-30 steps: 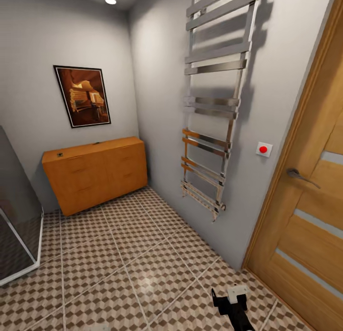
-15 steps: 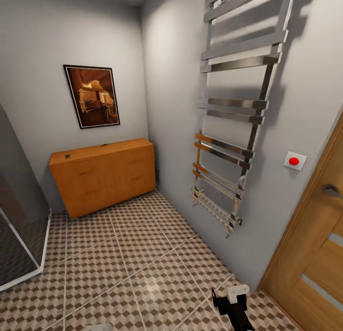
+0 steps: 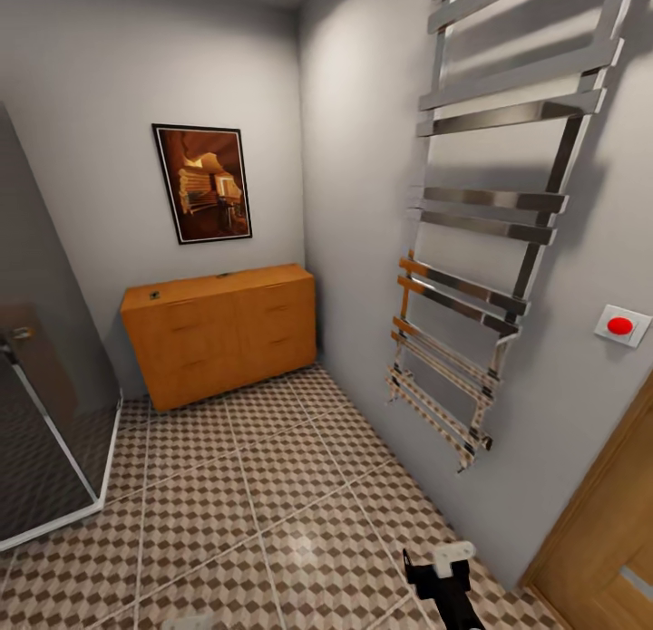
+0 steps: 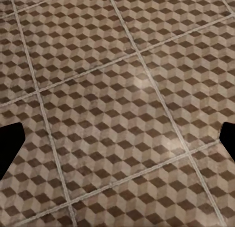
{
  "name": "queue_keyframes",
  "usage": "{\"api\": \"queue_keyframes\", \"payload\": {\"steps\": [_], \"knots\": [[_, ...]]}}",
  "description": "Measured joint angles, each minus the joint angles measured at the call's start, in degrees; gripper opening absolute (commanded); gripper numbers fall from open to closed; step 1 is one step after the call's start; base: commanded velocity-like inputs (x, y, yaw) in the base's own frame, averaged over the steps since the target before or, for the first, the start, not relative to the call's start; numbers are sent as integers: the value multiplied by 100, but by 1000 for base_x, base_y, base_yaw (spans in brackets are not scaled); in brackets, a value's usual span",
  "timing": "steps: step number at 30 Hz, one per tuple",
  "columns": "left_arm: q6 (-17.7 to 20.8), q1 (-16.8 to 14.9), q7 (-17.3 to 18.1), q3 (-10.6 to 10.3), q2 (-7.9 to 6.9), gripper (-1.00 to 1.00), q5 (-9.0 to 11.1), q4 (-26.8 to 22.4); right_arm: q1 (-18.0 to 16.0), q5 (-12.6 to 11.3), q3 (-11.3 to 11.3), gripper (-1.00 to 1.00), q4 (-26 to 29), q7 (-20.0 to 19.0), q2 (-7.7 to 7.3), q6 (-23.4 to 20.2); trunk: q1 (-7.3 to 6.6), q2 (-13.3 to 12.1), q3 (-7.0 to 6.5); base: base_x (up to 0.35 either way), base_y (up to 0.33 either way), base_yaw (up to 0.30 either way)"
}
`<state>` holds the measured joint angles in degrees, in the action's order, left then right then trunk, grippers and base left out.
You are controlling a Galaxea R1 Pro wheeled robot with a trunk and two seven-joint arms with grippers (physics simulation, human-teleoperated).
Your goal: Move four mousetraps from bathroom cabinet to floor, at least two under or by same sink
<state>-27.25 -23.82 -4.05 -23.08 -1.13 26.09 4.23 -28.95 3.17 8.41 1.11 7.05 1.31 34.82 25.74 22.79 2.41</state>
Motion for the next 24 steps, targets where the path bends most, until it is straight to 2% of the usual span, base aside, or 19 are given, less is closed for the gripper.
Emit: {"api": "queue_keyframes", "payload": {"steps": [24], "knots": [[9,0,-8,1,0,100,0,-2,0,2,0,100,0,0,0,0,0,0,0,8,-2,196]]}}
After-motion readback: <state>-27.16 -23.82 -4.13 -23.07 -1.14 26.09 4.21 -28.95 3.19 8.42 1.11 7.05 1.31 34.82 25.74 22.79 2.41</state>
